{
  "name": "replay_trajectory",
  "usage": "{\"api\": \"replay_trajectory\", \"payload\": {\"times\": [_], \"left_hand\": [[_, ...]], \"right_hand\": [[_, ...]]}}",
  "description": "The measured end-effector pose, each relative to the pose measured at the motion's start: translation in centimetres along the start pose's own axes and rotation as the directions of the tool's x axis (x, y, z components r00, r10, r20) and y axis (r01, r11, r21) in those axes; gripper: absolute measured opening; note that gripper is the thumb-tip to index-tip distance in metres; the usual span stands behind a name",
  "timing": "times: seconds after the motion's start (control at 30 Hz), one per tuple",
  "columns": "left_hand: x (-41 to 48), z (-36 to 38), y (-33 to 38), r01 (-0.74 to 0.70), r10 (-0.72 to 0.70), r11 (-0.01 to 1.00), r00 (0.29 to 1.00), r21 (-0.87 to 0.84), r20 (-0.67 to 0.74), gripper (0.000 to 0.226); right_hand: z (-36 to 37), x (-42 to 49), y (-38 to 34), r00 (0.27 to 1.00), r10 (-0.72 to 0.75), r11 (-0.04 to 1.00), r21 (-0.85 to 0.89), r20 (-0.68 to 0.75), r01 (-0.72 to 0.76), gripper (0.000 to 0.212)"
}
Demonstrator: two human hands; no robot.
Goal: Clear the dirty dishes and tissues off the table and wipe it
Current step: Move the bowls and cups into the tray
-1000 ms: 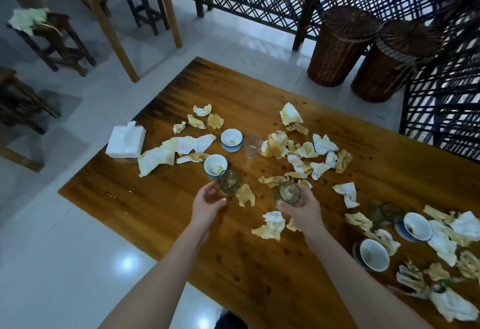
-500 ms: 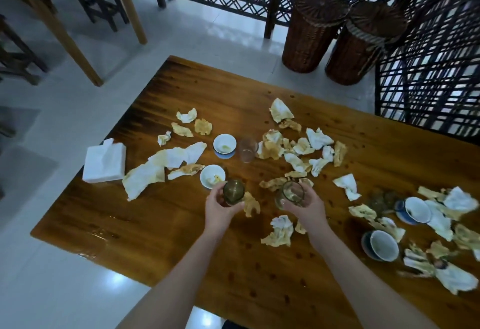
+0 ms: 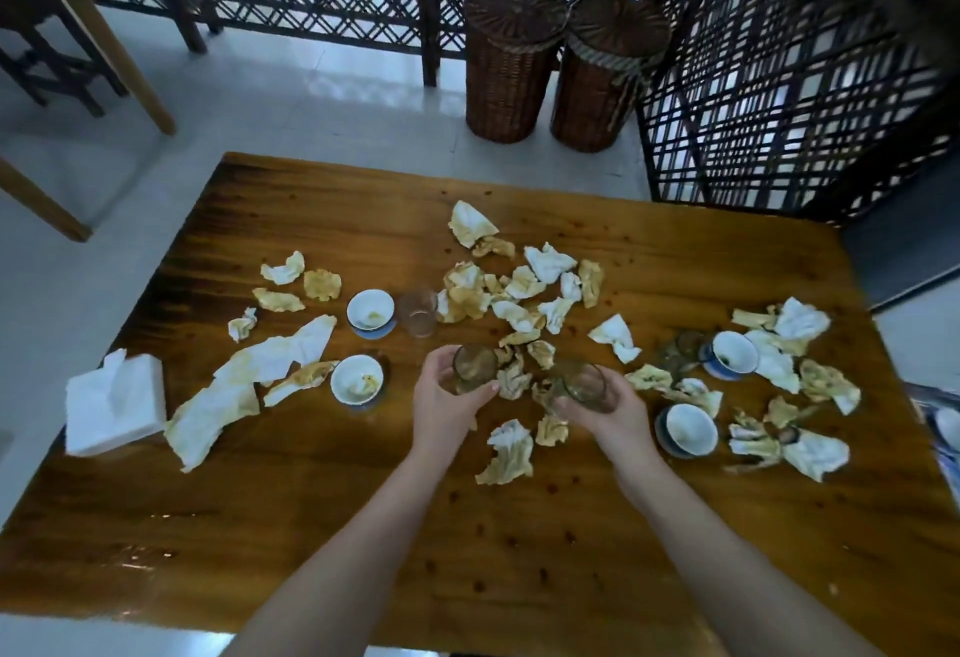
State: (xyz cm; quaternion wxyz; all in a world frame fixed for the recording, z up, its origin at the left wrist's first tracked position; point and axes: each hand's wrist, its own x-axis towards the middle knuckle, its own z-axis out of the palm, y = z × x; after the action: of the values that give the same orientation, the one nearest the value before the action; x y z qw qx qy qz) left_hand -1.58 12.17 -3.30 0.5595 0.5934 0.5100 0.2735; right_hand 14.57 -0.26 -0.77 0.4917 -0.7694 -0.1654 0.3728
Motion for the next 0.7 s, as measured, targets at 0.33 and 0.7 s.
{"api": "replay_trajectory", "payload": {"times": [0.33,0.7], "left_hand": [[-3.9,11.3,5.3,-0.079,0.075,0.997,0.927,-0.003,0.367,0.057],[-14.0,21.4,9.4,-0.205,0.172,0.979,0.832,0.004,0.527,0.047]], "right_hand": [[-10.6,-4.3,1.2,0.977,-0.019,0.992,0.116,-0.213,0.044,0.053],[-23.0,-11.6,5.6,0.893,-0.106,0.987,0.061,-0.437,0.147,0.054]]}}
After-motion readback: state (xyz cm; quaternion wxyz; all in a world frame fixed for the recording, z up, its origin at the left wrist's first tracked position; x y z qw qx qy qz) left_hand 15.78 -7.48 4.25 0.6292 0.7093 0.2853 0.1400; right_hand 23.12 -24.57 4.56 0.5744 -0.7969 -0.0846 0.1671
